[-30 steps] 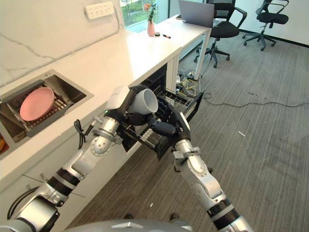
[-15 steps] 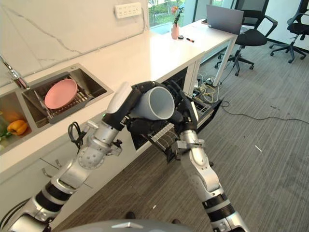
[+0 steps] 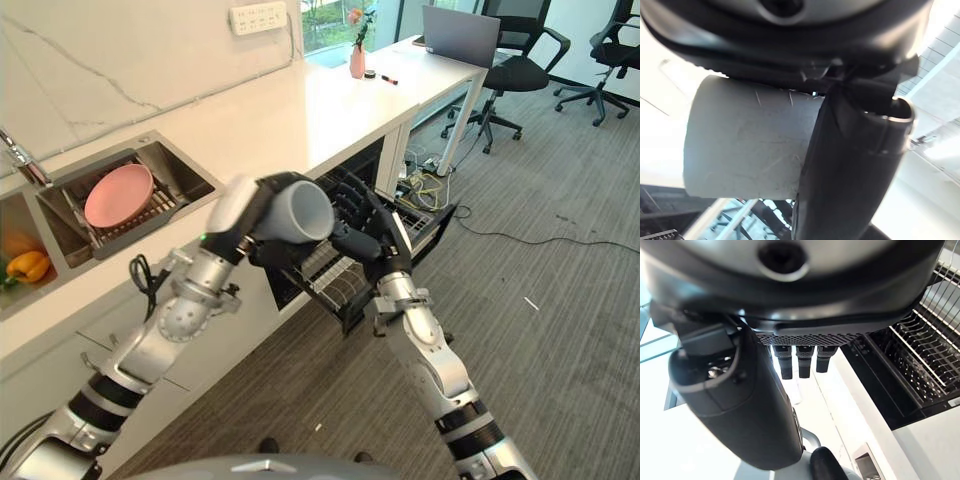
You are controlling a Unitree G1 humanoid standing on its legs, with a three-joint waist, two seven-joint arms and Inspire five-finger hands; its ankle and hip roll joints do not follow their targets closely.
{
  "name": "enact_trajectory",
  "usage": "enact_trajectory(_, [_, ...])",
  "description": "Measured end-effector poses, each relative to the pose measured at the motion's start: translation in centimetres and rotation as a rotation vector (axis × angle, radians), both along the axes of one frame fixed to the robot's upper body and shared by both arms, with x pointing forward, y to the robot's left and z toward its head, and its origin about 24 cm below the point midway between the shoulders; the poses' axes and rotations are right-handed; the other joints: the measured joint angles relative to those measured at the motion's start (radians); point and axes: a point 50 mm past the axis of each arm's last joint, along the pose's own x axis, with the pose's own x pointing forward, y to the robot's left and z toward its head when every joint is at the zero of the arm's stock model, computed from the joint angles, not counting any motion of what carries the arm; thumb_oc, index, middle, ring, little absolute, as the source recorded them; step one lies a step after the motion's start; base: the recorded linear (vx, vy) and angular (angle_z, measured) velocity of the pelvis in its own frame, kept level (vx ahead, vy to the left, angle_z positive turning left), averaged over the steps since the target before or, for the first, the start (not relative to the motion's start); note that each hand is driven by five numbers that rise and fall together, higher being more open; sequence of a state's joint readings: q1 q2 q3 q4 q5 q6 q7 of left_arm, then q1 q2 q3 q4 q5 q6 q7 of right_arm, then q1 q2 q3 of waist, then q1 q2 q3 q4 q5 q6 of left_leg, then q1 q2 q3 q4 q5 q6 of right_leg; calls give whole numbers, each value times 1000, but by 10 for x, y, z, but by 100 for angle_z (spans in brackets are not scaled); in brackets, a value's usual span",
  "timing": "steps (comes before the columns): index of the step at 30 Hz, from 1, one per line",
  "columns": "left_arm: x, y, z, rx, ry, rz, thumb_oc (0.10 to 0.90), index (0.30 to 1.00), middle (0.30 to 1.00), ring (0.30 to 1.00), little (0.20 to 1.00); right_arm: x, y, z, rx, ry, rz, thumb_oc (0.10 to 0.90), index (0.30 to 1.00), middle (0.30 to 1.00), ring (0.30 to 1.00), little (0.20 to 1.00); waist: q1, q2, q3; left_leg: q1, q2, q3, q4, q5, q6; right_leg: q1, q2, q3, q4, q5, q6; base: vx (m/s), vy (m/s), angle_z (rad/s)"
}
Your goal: Place the dishes in the dishwasher.
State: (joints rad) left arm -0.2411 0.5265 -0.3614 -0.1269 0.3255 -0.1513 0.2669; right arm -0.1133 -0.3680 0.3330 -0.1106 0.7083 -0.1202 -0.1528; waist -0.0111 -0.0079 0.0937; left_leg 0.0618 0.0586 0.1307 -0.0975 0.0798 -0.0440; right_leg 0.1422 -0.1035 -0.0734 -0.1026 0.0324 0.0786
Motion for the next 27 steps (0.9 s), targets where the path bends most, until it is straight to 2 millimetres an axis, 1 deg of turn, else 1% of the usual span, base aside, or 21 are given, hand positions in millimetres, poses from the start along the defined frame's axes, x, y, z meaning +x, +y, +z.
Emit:
enact_trajectory(2, [6,14,-2,-4,11,88,400,300,300,300,300,-2,3,6,10,-31,23,800,900,900,900,900,3,0,0,-1,1,0,0,0,0,0,1,0,0,0,-1,0,0,0])
enact_trajectory(6, [5,27,-6,1,12,162,400,300,300,300,300,-5,8,18,26,-83,61,800,900,900,900,900,2,-3,2,-1,-1,0,0,0,0,-1,-1,0,0,-1,0,0,0,0])
enact_trajectory(7, [3,26,-9,3,16,170,400,300,300,300,300,-6,9,21,31,-97,66,800,900,900,900,900,-3,-4,2,0,-1,1,2,0,0,-2,-1,1,0,-1,-1,18,-8,3])
enact_trajectory(8, [7,22,-11,6,25,179,400,300,300,300,300,-5,10,23,32,-105,70,800,900,900,900,900,-3,-6,3,-1,-2,2,5,0,0,-1,-2,-1,0,-2,-1,17,-8,5])
enact_trajectory(9, [13,16,-13,5,32,174,400,300,300,300,300,-3,11,24,30,-110,75,800,900,900,900,900,0,-6,3,-1,-3,2,5,0,0,-1,-2,-1,0,-2,-1,0,0,0])
enact_trajectory(11, [24,8,-18,43,46,163,400,300,300,300,300,-2,19,28,43,-126,103,800,900,900,900,900,-9,-7,3,0,-2,6,4,0,0,-3,-2,3,0,-2,-1,8,5,-7])
enact_trajectory(13, [32,1,-22,73,70,157,400,300,300,300,300,-1,31,33,49,-144,150,800,900,900,900,900,-38,-7,3,2,-2,14,1,0,0,-5,-2,11,0,-1,0,-2,13,-11])
enact_trajectory(15, [33,-3,-24,86,77,141,400,300,300,300,300,-2,38,33,57,-146,179,800,900,900,900,900,-60,-7,3,7,0,24,1,-2,-3,-6,-1,22,0,-1,0,4,12,-20])
enact_trajectory(17, [32,-6,-26,91,82,127,400,300,300,300,300,-3,41,33,63,-141,189,800,900,900,900,900,-75,-7,3,10,3,27,1,-3,-5,-6,1,27,1,-1,0,12,7,-11])
enact_trajectory(23, [31,-6,-26,108,74,131,400,300,300,300,300,-1,43,28,32,-126,196,800,900,900,900,900,-73,-7,3,12,5,29,1,-4,-5,-5,4,28,1,-1,0,0,0,0])
enact_trajectory(27, [32,-3,-26,119,60,147,400,300,300,300,300,-1,40,27,-96,-166,156,800,900,900,900,900,-70,-10,5,16,6,41,0,-5,-7,-5,3,35,0,-1,0,9,5,-4])
